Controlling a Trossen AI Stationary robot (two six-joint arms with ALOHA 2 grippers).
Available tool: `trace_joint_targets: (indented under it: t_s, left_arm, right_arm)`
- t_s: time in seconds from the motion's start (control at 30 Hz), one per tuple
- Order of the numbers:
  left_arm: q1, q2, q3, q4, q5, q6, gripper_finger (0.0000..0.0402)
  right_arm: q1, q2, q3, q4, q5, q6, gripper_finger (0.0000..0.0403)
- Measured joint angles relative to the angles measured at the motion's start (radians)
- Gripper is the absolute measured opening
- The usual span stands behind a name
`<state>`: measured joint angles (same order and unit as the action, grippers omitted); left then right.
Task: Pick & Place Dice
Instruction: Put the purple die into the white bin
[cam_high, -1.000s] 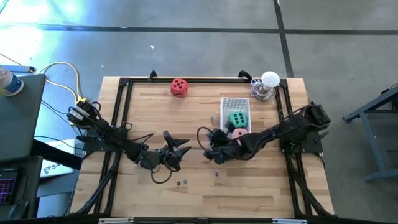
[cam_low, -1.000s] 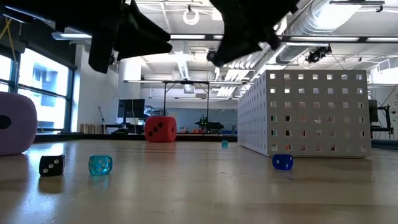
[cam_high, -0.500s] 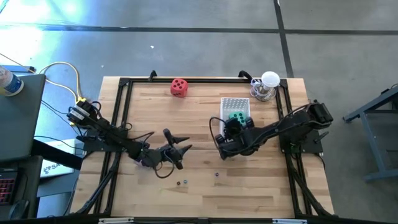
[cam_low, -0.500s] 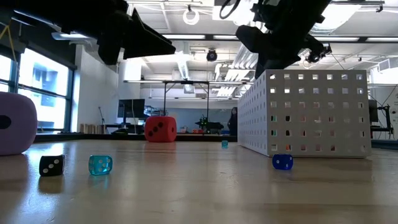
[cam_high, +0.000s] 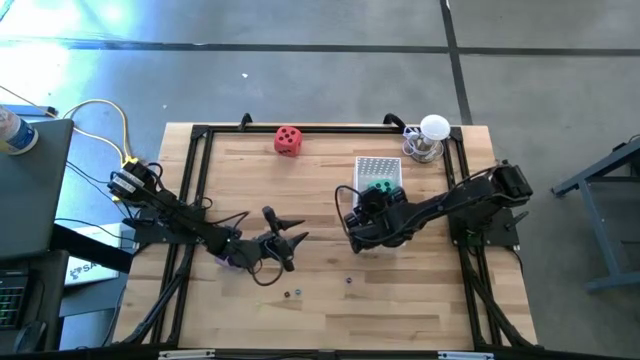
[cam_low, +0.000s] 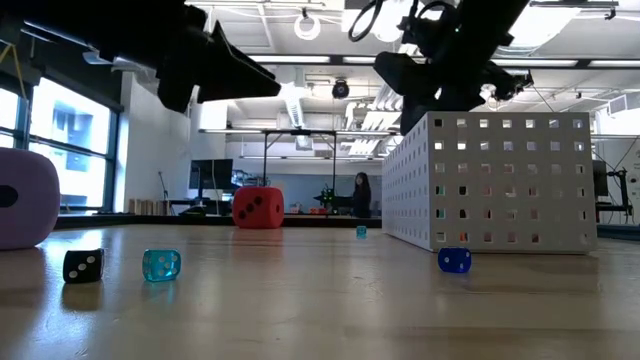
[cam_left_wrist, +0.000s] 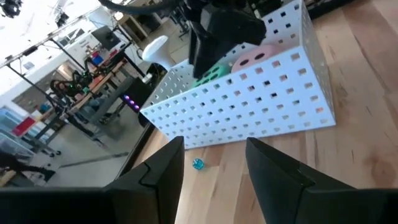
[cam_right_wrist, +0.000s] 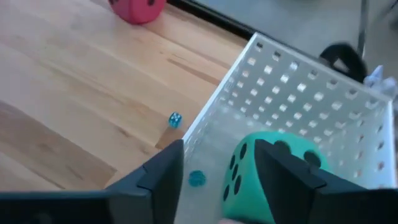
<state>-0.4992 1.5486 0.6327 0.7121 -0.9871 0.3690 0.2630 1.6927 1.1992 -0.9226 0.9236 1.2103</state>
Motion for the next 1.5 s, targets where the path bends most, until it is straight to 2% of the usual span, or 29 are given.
trace_joint_targets:
  t_s: [0.17, 0.37, 0.53, 0.7, 0.87, 1.07, 1.2, 1.3, 1.37, 1.5]
  left_arm:
    - [0.0, 0.0, 0.0, -0.024, -0.003, -0.105, 0.0165]
    - [-0.001, 0.0, 0.0, -0.071, 0.03, -0.11, 0.0165]
    - [-0.012, 0.0, 0.0, -0.149, 0.173, -0.231, 0.0165]
    - [0.024, -0.012, -0.001, -0.257, 0.243, -0.378, 0.0165]
    - [0.061, -0.078, -0.001, -0.413, 0.372, -0.514, 0.0165]
    - [0.059, -0.273, -0.001, -0.663, 0.557, -0.632, 0.0165]
    - [0.053, -0.396, -0.001, -0.818, 0.802, -0.706, 0.0165]
    - [0.04, -0.448, -0.001, -0.849, 0.953, -0.711, 0.0165]
    - [0.021, -0.459, -0.001, -0.845, 1.002, -0.705, 0.0165]
    - [-0.006, -0.454, -0.001, -0.854, 1.011, -0.693, 0.0165]
  right_arm:
    - [0.029, -0.039, 0.001, 0.033, 0.022, -0.141, 0.0228]
    - [0.059, -0.08, 0.001, 0.054, 0.078, -0.16, 0.0234]
    - [0.105, -0.103, 0.0, 0.128, 0.081, -0.169, 0.0235]
    - [0.158, -0.104, 0.001, 0.243, 0.107, -0.268, 0.0235]
    - [0.207, -0.104, 0.0, 0.35, 0.091, -0.412, 0.0235]
    - [0.239, -0.104, 0.0, 0.393, 0.093, -0.484, 0.0235]
    - [0.241, -0.104, 0.0, 0.389, 0.091, -0.486, 0.0235]
    - [0.241, -0.104, 0.0, 0.389, 0.09, -0.486, 0.0235]
    - [0.241, -0.104, 0.0, 0.389, 0.089, -0.486, 0.0235]
    - [0.241, -0.104, 0.0, 0.389, 0.089, -0.485, 0.0235]
